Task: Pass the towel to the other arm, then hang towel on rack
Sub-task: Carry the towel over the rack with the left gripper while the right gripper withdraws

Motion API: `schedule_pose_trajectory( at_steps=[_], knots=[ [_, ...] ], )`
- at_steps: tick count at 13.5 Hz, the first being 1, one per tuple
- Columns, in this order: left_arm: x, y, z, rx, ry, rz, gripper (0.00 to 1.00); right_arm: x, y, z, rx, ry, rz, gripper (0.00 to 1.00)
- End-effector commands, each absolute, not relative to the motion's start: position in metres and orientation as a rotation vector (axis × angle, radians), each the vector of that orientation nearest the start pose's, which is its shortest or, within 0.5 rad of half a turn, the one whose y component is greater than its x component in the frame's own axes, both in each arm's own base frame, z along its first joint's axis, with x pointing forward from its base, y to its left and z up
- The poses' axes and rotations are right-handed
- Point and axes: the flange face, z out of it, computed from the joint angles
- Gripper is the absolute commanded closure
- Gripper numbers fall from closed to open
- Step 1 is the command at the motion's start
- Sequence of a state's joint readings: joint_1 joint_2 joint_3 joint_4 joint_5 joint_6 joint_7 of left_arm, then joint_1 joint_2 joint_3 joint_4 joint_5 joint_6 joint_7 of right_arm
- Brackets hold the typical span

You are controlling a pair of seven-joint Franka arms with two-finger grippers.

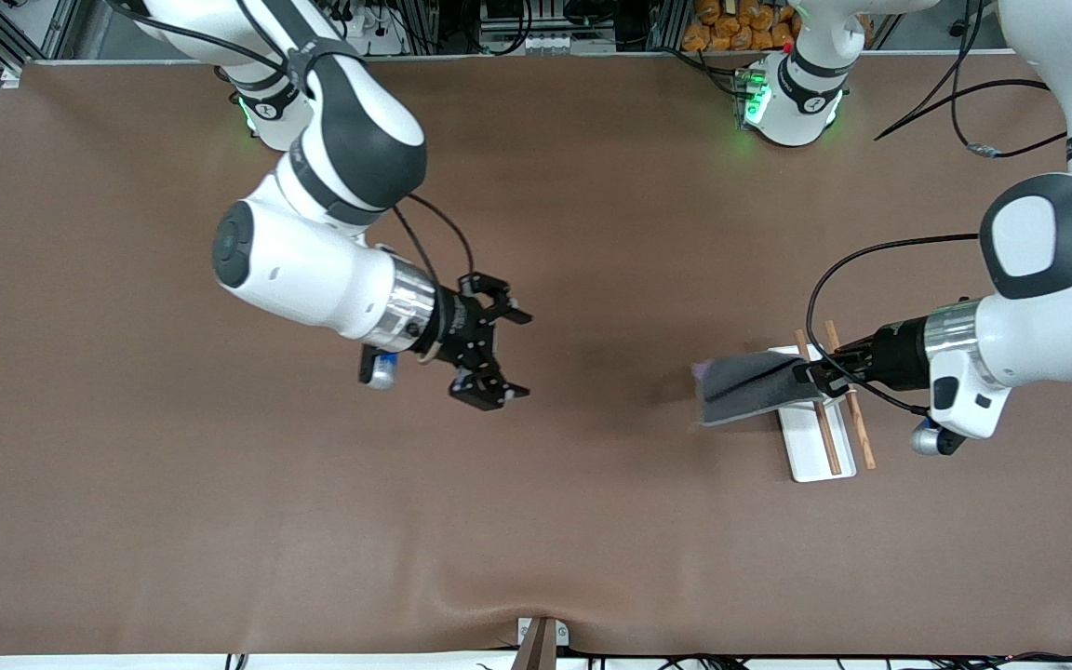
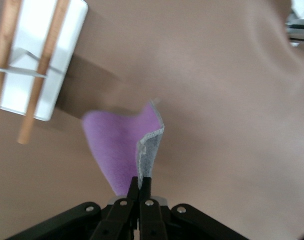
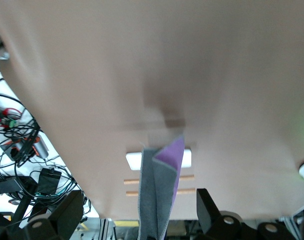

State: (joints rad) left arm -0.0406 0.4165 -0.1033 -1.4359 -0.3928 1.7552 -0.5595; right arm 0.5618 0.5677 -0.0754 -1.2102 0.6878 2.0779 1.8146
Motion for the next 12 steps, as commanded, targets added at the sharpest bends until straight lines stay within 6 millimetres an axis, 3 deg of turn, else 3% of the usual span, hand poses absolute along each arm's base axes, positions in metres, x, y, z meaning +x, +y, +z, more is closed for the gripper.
schedule_pose_trajectory(
  at_steps=[1, 4, 7, 9, 12],
  knots=[
    [0.663, -0.113, 0.439, -3.286, -0.767, 0.407, 1.00, 0.645, 0.367, 0.500, -1.987, 1.707, 0.482, 0.00],
    [0.663, -0.078, 0.424, -3.267, -0.711, 0.468, 1.00, 0.650, 0.352, 0.494, -2.197, 1.551, 0.317, 0.00],
    [0.666, -0.042, 0.423, -3.287, -0.699, 0.455, 1.00, 0.662, 0.309, 0.484, -2.432, 1.413, 0.218, 0.00],
    [0.667, -0.036, 0.419, -3.293, -0.677, 0.455, 1.00, 0.665, 0.292, 0.480, -2.611, 1.250, 0.129, 0.00],
    [0.668, -0.005, 0.412, -3.321, -0.625, 0.448, 1.00, 0.679, 0.238, 0.494, -2.643, 1.197, 0.100, 0.00]
  ],
)
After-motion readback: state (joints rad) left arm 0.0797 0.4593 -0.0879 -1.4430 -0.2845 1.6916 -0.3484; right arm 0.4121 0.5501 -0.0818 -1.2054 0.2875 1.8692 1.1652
